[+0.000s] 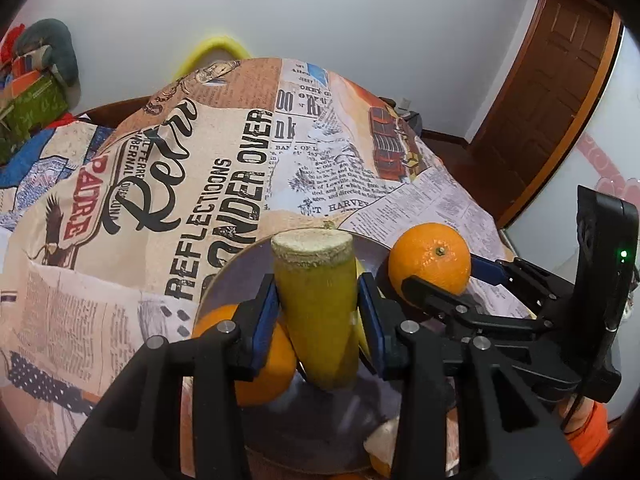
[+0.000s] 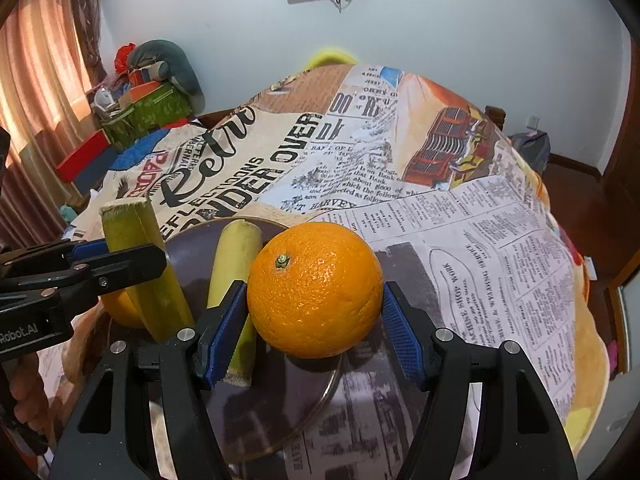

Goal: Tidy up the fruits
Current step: 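Place the yellow vegetable on the plate with the left tool while the right tool places the orange there, then grasp the peeled pomelo segment with the left tool while the right tool grasps a small mandarin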

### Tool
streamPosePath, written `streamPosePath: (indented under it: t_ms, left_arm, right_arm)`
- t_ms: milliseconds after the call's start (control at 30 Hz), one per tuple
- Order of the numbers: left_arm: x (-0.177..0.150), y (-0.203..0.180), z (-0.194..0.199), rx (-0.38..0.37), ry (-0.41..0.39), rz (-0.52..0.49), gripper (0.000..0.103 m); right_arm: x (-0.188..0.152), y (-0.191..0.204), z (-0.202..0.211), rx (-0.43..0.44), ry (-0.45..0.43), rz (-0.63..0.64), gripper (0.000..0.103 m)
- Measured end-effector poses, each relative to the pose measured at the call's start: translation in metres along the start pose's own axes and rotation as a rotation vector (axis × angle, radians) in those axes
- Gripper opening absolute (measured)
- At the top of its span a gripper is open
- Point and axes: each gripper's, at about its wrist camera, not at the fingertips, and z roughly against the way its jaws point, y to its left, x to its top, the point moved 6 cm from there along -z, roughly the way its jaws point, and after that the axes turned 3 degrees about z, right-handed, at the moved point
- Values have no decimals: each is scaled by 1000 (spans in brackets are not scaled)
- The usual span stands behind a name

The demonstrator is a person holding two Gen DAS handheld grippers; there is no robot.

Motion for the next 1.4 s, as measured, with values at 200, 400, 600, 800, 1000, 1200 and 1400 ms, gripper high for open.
streamPosePath:
  t_ms: [200, 400, 600, 800, 1000, 1200, 1400]
  left_arm:
    - [1, 2, 1, 24, -10, -13, 56]
    - [3, 7, 9, 39, -31, -9, 60]
    - [0, 8, 22, 66, -55, -22, 60]
    - [-4, 4, 47, 70, -80, -34, 60]
    - [-11, 4, 83, 66, -116, -32, 60]
    - [-30, 1, 117, 68, -133, -36, 60]
    - [-55, 0, 139, 79, -131, -49, 60]
  right_arm:
    - [2, 9, -8, 21, 18, 26, 64]
    - [1, 12, -11, 28, 42, 38, 66]
    - [3, 11, -1, 25, 32, 24, 67]
    - [9, 11, 28, 6, -13, 15, 67]
    - [7, 19, 72, -17, -78, 16, 68]
    - [-3, 31, 109, -47, -128, 35, 69]
    - [-21, 40, 133, -55, -148, 31, 72]
